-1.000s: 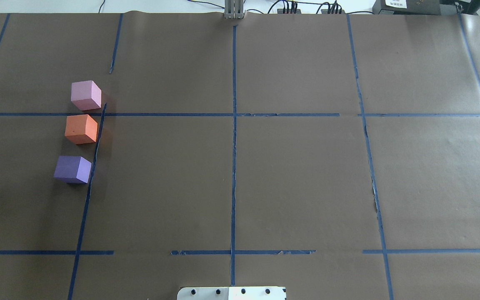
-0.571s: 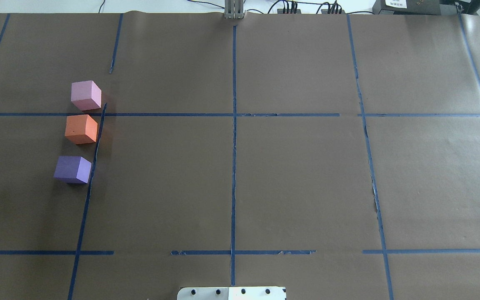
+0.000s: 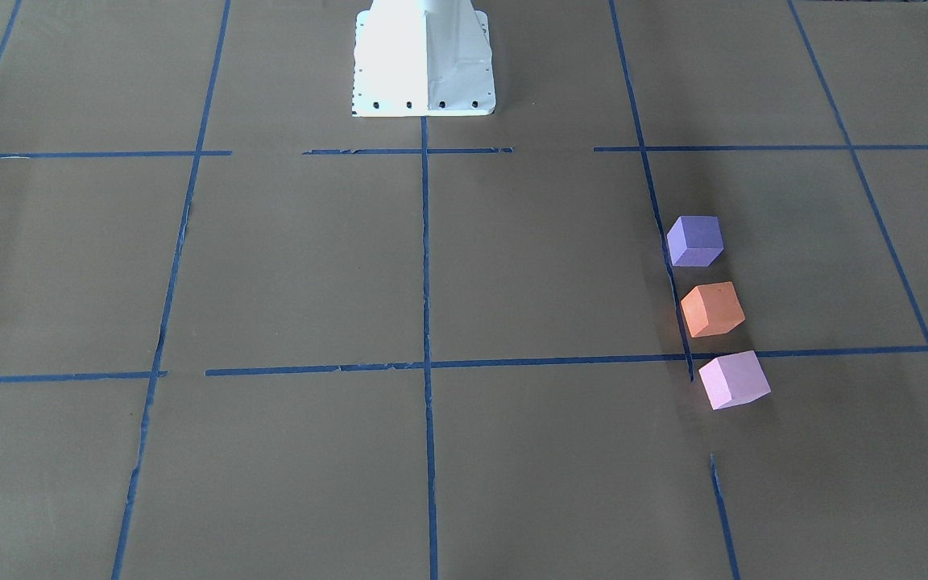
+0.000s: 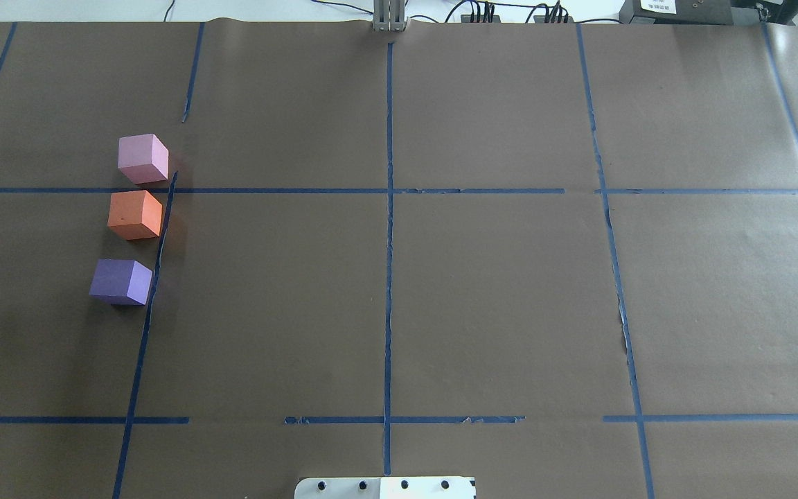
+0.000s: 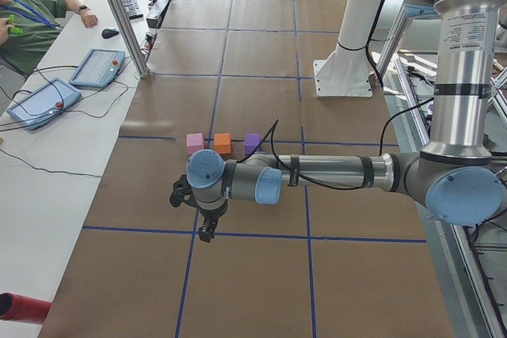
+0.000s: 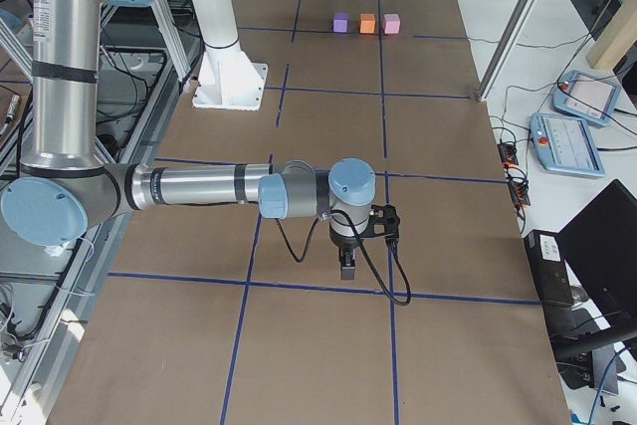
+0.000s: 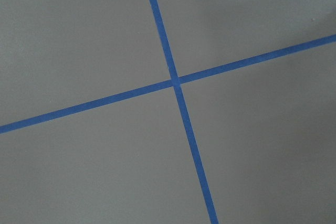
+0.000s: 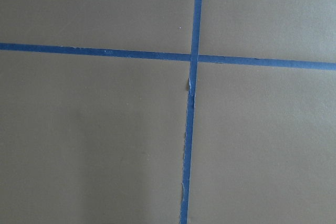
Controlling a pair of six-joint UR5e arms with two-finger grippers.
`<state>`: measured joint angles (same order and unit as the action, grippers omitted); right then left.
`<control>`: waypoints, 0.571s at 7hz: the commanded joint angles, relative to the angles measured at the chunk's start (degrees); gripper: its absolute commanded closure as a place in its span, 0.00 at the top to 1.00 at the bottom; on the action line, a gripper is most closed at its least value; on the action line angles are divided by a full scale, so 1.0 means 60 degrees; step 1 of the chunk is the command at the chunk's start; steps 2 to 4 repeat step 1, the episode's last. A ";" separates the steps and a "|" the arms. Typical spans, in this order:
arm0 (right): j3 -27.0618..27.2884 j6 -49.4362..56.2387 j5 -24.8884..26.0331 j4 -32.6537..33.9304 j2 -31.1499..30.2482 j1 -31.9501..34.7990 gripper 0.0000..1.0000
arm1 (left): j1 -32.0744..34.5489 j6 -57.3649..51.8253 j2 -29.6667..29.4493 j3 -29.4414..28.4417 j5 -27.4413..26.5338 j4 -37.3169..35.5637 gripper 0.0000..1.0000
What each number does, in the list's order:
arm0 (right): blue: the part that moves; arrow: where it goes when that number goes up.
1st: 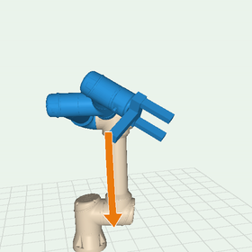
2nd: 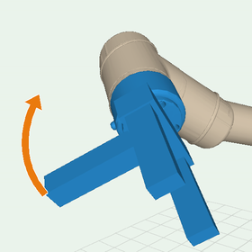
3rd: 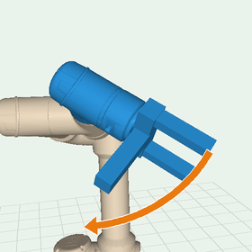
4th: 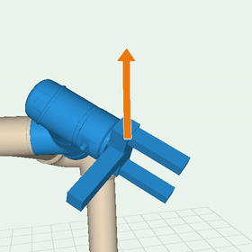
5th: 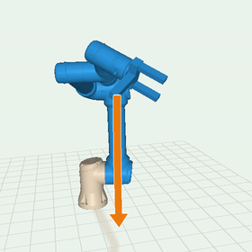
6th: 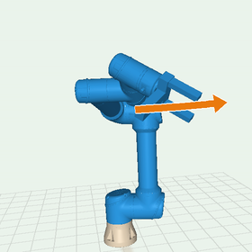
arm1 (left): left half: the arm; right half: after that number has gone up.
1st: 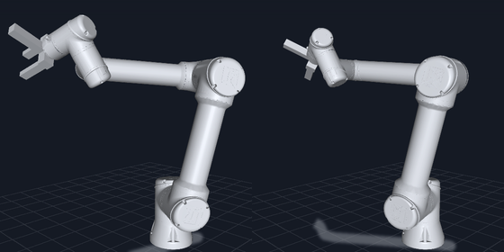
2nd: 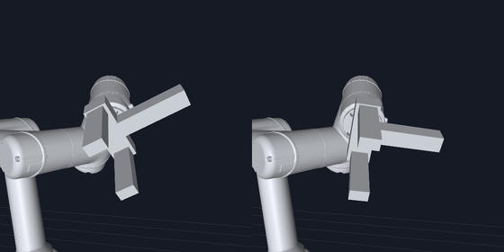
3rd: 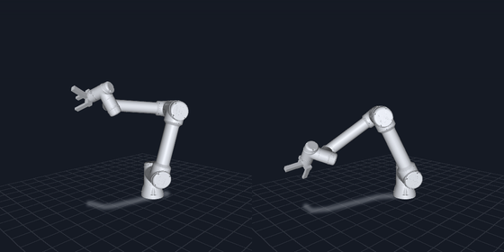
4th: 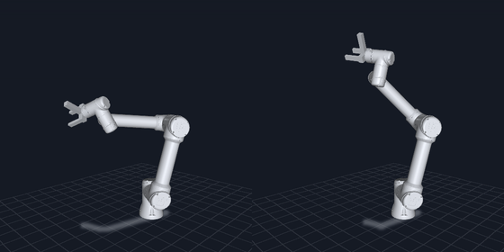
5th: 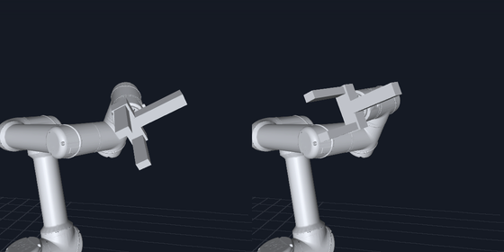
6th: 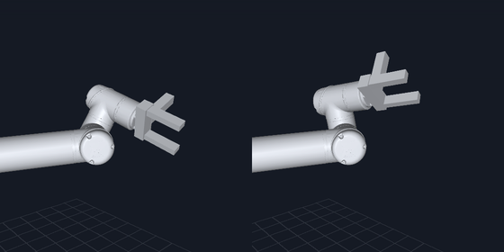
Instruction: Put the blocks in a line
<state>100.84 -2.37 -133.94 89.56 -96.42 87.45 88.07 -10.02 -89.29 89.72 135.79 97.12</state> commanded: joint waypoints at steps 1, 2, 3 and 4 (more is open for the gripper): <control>-0.0004 0.0000 0.0000 0.0000 0.0000 0.0000 1.00 | 0.0000 0.0000 -0.0015 0.0003 0.0000 0.0000 1.00; -0.0004 0.0000 0.0000 0.0000 0.0000 0.0000 1.00 | 0.0000 0.0000 -0.0015 0.0003 0.0000 0.0000 1.00; -0.0004 0.0000 0.0000 0.0000 0.0000 0.0000 1.00 | 0.0000 0.0000 -0.0015 0.0003 0.0000 0.0000 1.00; -0.0004 0.0000 0.0000 0.0000 0.0000 0.0000 1.00 | 0.0000 0.0000 -0.0015 0.0003 0.0000 0.0000 1.00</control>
